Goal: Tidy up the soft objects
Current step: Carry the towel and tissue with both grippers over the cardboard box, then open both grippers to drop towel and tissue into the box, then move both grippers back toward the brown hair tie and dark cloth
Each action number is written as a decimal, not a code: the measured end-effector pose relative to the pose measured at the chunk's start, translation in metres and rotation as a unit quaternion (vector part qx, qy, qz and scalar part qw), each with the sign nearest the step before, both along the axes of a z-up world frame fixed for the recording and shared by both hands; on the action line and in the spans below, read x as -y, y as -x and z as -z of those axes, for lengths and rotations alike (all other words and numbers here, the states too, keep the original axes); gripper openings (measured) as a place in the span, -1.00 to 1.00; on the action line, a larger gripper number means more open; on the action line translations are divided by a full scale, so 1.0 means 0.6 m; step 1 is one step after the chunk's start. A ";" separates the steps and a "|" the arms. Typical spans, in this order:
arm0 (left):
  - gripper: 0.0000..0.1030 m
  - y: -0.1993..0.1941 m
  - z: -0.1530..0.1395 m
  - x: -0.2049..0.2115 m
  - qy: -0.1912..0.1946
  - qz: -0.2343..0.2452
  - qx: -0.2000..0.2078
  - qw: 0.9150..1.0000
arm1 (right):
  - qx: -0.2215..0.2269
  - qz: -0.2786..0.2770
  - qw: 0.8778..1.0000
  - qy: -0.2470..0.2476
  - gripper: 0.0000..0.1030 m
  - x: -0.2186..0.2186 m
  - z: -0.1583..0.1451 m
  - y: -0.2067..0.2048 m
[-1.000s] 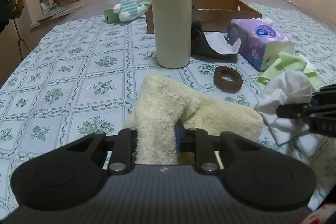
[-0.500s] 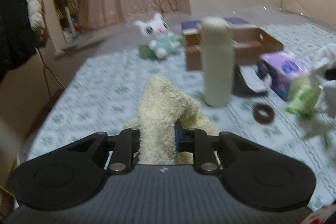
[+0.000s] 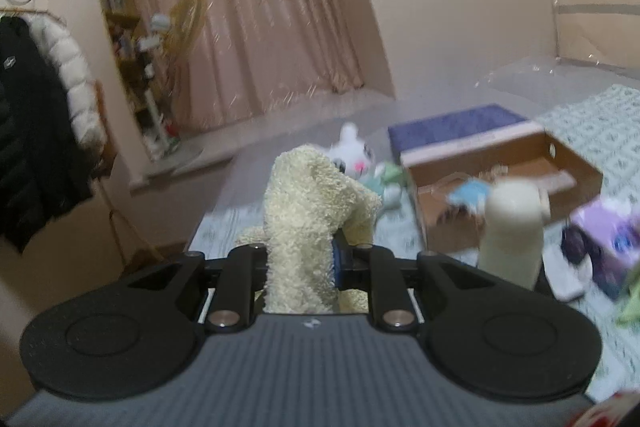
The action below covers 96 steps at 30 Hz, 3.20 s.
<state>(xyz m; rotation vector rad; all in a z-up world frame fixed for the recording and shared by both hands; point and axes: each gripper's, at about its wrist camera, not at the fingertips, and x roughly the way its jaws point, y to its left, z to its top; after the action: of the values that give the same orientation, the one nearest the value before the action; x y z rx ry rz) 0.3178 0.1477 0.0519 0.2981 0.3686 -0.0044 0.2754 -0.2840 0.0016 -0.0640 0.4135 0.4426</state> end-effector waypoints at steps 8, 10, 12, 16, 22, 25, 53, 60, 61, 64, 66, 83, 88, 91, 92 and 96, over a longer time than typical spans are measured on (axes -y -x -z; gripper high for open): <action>-0.65 -0.162 -0.056 0.067 0.020 0.077 0.026 0.996 | 0.021 -0.009 1.000 0.002 -0.75 0.003 -0.025 -0.128; -0.65 -0.204 -0.061 0.093 0.033 0.105 0.031 0.993 | 0.022 -0.009 1.000 0.003 -0.75 -0.001 -0.025 -0.164; -0.65 -0.244 -0.063 0.122 0.042 0.132 0.029 0.990 | 0.022 -0.008 1.000 0.005 -0.75 -0.006 -0.025 -0.205; -0.65 -0.320 -0.041 0.182 0.044 0.182 0.007 0.982 | 0.012 -0.007 1.000 -0.007 -0.75 -0.011 -0.019 -0.279; -0.65 -0.423 0.027 0.257 0.022 0.233 -0.048 0.971 | -0.008 -0.010 1.000 0.000 -0.75 -0.017 0.008 -0.370; -0.65 -0.458 0.056 0.280 0.027 0.255 -0.069 0.964 | -0.016 -0.010 1.000 0.009 -0.75 -0.016 0.030 -0.400; 0.16 -0.499 0.124 0.263 0.015 0.236 -0.137 0.962 | -0.050 0.011 0.998 0.046 0.20 -0.036 0.110 -0.456; 0.16 -0.476 0.113 0.223 0.032 0.196 -0.139 0.970 | -0.073 0.013 0.997 0.030 0.20 -0.013 0.114 -0.420; 0.16 -0.470 0.108 0.216 0.036 0.187 -0.138 0.972 | -0.076 0.015 0.997 0.027 0.20 -0.010 0.113 -0.412; 0.16 -0.449 0.088 0.190 0.061 0.165 -0.130 0.976 | -0.072 0.024 0.997 0.021 0.20 0.001 0.108 -0.383; 0.16 -0.433 0.071 0.170 0.078 0.146 -0.125 0.978 | -0.068 0.031 0.997 0.019 0.20 0.007 0.101 -0.362; 0.16 -0.112 -0.041 0.013 0.120 0.046 -0.115 0.985 | -0.089 0.042 0.991 -0.089 0.20 0.054 0.009 -0.095; 0.16 0.011 -0.048 0.014 0.114 0.030 -0.127 0.985 | -0.096 0.047 0.989 -0.100 0.20 0.048 -0.017 -0.004; 0.16 0.084 -0.049 0.025 0.120 0.032 -0.128 0.984 | -0.094 0.050 0.989 -0.107 0.20 0.040 -0.031 0.045; 0.16 0.104 -0.048 0.031 0.120 0.034 -0.127 0.984 | -0.094 0.050 0.988 -0.111 0.20 0.038 -0.036 0.064; 0.16 0.186 -0.048 0.067 0.114 0.029 -0.110 0.987 | -0.093 0.055 0.987 -0.119 0.20 0.030 -0.046 0.125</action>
<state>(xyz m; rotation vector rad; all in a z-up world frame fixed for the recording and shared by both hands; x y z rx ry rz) 0.2062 0.1077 0.0805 0.0819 0.5735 -0.1362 0.2001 -0.3018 0.0289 0.2327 0.5410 0.3884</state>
